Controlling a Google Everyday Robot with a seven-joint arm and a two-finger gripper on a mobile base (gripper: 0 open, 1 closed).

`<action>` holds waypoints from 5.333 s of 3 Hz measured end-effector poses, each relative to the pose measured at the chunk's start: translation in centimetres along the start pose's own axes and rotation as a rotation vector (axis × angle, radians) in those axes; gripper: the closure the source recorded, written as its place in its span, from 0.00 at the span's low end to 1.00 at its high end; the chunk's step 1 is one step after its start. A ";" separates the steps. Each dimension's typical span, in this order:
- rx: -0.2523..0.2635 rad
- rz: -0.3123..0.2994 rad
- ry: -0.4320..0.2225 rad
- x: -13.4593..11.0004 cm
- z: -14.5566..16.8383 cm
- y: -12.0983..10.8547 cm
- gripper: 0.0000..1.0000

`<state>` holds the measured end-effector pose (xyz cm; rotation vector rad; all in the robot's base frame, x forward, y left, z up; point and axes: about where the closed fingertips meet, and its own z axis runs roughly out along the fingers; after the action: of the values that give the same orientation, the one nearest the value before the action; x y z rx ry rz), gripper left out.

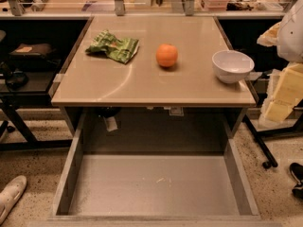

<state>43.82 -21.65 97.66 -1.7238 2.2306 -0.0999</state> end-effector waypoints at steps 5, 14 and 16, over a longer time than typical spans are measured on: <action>0.029 -0.058 -0.335 -5.5 8.7 -10.6 0.00; 0.051 0.193 -0.659 -18.8 22.0 -20.9 0.00; 0.024 0.218 -0.651 -19.1 23.6 -21.2 0.18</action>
Offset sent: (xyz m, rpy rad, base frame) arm 0.0656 0.0304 -0.0258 0.1152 -0.1175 0.1310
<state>74.65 -5.92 84.48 -1.2433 1.8829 0.4217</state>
